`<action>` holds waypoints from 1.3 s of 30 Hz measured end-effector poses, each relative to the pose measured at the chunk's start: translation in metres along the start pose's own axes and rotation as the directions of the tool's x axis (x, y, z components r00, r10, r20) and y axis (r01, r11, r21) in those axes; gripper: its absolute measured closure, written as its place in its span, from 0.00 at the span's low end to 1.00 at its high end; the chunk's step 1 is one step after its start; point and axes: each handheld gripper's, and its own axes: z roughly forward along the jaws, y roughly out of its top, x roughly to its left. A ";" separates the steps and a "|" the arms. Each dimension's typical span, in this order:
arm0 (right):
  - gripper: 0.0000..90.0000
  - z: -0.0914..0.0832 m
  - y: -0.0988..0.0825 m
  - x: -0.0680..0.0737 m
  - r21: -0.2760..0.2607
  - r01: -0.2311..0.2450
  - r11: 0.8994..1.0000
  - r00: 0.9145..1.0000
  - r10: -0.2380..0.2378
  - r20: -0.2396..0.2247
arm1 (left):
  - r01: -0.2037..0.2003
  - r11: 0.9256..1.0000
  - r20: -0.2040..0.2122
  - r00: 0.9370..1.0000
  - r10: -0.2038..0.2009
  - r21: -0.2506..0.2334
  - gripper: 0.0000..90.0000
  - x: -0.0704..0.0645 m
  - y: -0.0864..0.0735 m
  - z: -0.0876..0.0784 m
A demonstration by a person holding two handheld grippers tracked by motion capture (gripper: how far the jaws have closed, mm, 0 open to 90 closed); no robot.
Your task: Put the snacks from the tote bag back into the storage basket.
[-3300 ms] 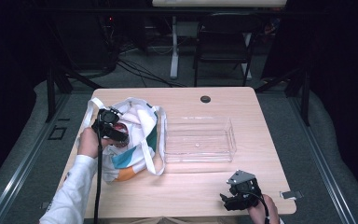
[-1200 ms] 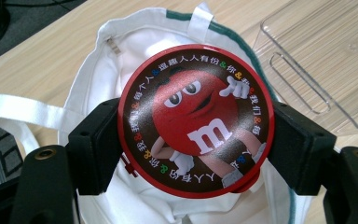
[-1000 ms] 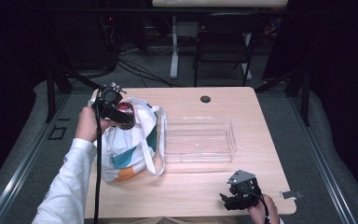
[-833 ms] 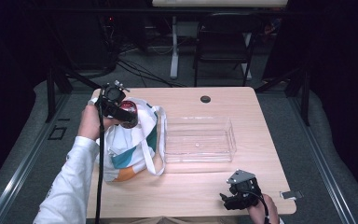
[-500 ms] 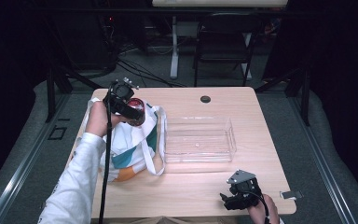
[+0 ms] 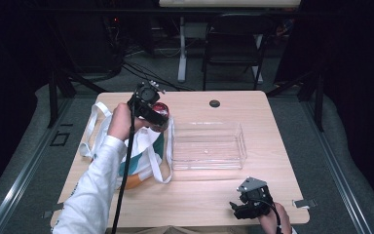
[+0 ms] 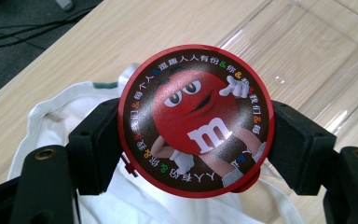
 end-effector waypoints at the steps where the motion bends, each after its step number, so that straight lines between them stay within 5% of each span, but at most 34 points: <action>1: 0.16 0.000 0.000 0.000 0.000 0.001 1.000 1.000 -0.001 -0.001 | 0.000 1.000 0.000 1.000 0.000 0.000 0.29 0.000 0.000 0.000; 39: 0.16 0.000 0.001 0.000 0.009 0.013 1.000 1.000 -0.013 0.005 | -0.068 0.998 0.101 0.992 0.069 -0.017 0.29 -0.043 0.020 0.028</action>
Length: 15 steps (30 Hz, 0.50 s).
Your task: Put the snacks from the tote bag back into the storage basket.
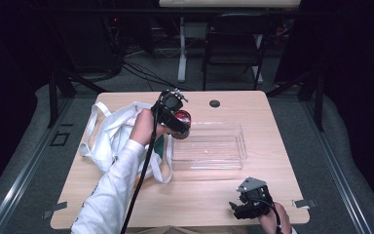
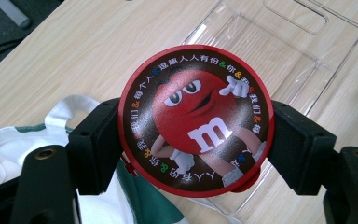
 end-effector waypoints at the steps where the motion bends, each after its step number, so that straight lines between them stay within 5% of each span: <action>1: 0.16 0.000 0.000 0.000 0.000 0.001 1.000 1.000 -0.001 0.000 | -0.001 1.000 0.003 1.000 0.001 0.000 0.29 0.000 0.000 0.001; 15: 0.16 0.000 -0.001 0.000 -0.005 -0.006 1.000 1.000 0.006 -0.008 | -0.002 1.000 0.023 1.000 0.002 0.021 0.29 -0.007 -0.003 0.015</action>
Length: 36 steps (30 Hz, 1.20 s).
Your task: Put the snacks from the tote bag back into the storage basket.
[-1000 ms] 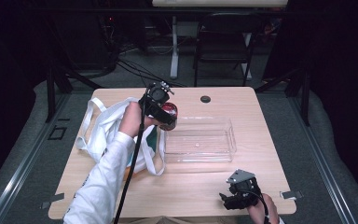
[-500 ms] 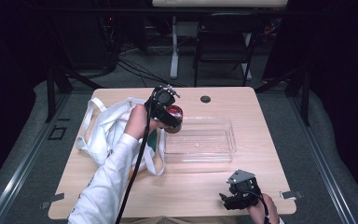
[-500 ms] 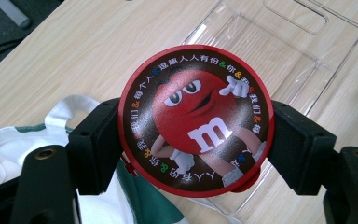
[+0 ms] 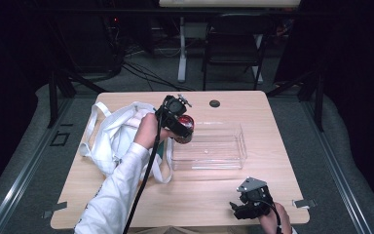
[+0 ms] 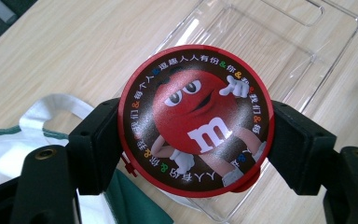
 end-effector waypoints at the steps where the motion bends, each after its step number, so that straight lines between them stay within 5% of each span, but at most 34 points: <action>1: 0.16 0.000 0.000 0.000 0.001 0.000 1.000 1.000 0.000 0.000 | 0.001 1.000 0.001 1.000 -0.001 0.000 0.29 0.000 -0.001 0.001; 22: 0.16 0.000 0.000 0.000 0.004 0.007 1.000 1.000 -0.007 0.009 | 0.097 0.995 0.040 0.994 -0.097 -0.002 0.29 -0.005 -0.023 0.029; 36: 0.16 -0.001 0.000 0.000 0.004 0.008 1.000 1.000 -0.008 0.010 | 0.100 0.995 0.047 0.994 -0.101 0.024 0.29 -0.010 -0.031 0.044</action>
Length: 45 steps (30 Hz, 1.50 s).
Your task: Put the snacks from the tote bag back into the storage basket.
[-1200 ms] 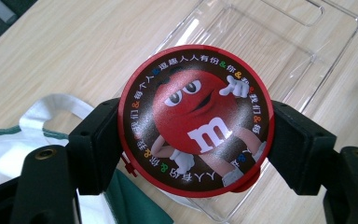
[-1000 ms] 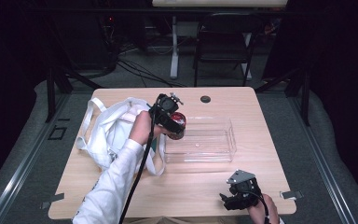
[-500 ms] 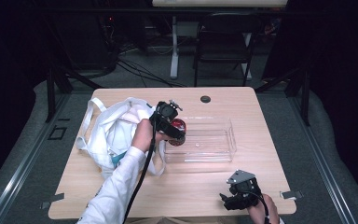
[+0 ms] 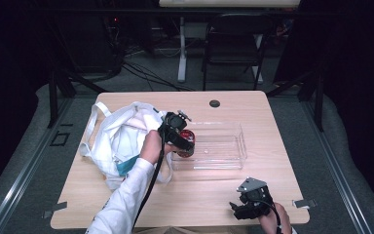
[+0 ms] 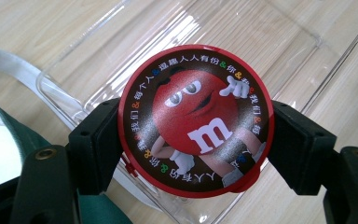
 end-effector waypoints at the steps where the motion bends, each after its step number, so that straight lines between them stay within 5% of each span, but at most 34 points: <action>1: 0.16 0.000 0.000 0.000 -0.001 0.000 1.000 1.000 0.000 0.001 | 0.002 1.000 -0.004 1.000 -0.002 0.000 0.29 0.000 -0.001 0.002; 20: 0.16 0.000 0.000 0.000 -0.007 0.004 1.000 1.000 -0.004 0.002 | 0.024 0.999 -0.004 1.000 -0.024 0.040 0.29 -0.003 -0.012 0.022; 45: 0.16 0.000 0.000 0.001 -0.007 0.004 1.000 1.000 -0.004 0.000 | 0.001 0.995 -0.038 0.999 0.003 0.101 0.29 -0.006 -0.016 0.037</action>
